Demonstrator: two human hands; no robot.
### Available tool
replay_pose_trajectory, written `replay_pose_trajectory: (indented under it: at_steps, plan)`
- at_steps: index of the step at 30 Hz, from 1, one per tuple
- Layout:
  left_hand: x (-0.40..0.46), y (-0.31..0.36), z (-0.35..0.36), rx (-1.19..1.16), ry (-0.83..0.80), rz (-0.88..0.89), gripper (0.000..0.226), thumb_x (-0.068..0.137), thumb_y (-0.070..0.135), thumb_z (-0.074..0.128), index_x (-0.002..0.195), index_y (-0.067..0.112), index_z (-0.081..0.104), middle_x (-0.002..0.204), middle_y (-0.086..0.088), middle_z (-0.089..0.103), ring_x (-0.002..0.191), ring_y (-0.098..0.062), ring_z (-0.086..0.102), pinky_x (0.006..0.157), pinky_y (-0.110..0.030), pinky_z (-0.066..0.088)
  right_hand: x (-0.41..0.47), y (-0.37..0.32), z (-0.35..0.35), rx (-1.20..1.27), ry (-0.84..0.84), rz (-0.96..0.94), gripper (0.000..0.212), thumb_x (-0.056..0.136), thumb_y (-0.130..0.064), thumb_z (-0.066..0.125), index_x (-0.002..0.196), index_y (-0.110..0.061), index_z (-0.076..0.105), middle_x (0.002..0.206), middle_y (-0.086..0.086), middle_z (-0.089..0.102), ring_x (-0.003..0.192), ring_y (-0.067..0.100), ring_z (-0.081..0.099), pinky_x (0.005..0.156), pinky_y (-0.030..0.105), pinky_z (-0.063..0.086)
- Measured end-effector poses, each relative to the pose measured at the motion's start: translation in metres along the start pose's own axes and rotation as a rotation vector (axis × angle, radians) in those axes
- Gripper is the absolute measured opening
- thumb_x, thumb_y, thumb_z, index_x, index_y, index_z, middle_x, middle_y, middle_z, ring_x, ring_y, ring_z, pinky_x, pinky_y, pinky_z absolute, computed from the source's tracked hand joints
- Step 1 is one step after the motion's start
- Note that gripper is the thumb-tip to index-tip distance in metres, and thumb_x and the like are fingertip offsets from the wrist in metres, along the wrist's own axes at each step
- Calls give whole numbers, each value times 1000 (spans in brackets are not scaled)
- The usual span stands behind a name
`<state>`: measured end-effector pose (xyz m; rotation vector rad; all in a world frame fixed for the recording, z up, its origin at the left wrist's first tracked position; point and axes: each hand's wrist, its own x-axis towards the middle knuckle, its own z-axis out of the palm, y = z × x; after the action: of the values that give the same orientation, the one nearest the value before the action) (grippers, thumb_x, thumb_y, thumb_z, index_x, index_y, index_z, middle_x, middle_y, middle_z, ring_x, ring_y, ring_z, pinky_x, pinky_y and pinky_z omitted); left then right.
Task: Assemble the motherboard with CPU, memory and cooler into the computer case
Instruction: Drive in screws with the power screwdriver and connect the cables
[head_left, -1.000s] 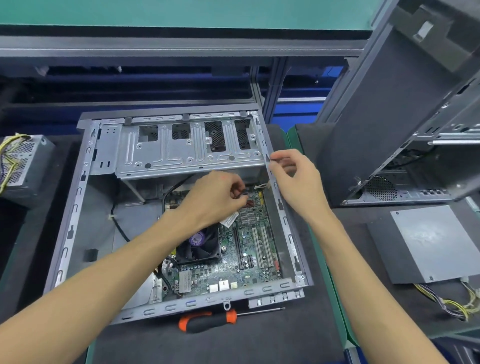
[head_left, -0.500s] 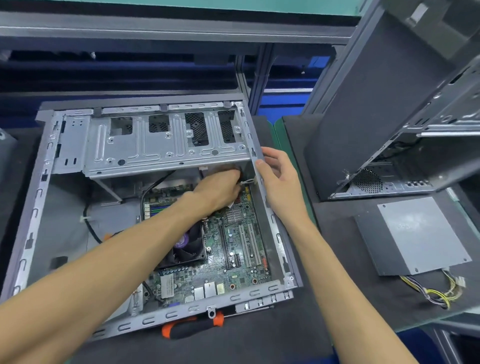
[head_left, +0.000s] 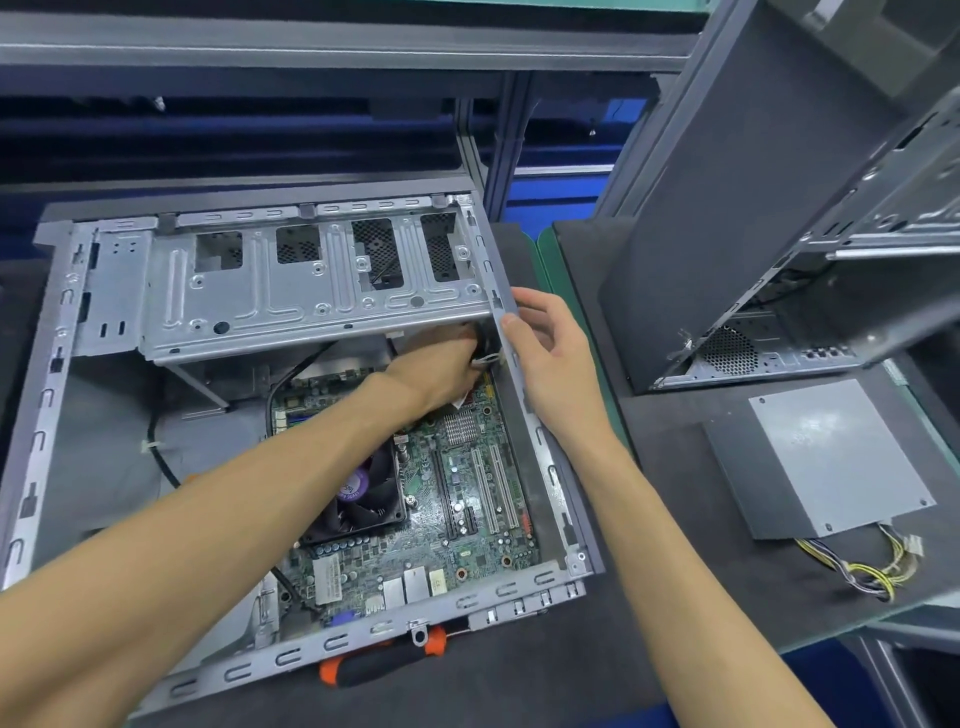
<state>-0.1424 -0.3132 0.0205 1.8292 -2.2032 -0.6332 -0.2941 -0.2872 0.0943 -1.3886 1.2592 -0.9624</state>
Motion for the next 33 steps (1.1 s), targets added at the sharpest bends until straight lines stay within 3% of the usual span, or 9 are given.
replay_pose_trajectory:
  at_steps: [7,15,21,26,30,33]
  plan:
    - [4,-8,3,-17,8,-5,31,96,31,57,124,18,59,118,-11,66,104,-32,63,81,-33,49,-1,-2,1,2,2,23,23,101,-18,59,124,-21,61,111,-11,66,98,-5,64,75,5,45]
    - [4,-3,-5,98,-116,38,25,93,20,49,114,9,58,113,-15,64,99,-34,61,84,-41,53,-1,-2,1,0,2,25,22,102,-19,59,123,-23,61,110,-13,66,100,-4,64,75,6,45]
    - [4,-1,-6,34,-41,44,30,92,15,50,121,14,55,114,-15,64,96,-34,60,82,-42,53,0,-1,2,-2,2,21,23,101,-19,59,124,-22,61,111,-12,66,97,-8,63,74,4,45]
    - [13,-2,-8,67,-60,34,52,94,20,55,144,16,42,146,-13,47,131,-34,45,109,-41,40,0,-1,1,5,6,21,23,101,-18,59,124,-22,61,111,-11,65,96,-9,62,73,4,45]
    - [12,-7,-7,-14,-98,-16,50,99,32,50,147,24,38,151,-6,44,136,-29,41,112,-43,37,0,-1,2,-3,6,15,24,101,-17,59,125,-19,61,110,-11,65,94,-13,61,74,2,43]
    - [8,-3,-8,-7,-72,15,40,97,30,50,137,22,48,139,-7,54,127,-30,50,106,-42,42,1,-1,1,1,14,20,26,101,-17,60,126,-17,61,113,-7,66,99,-6,63,75,4,44]
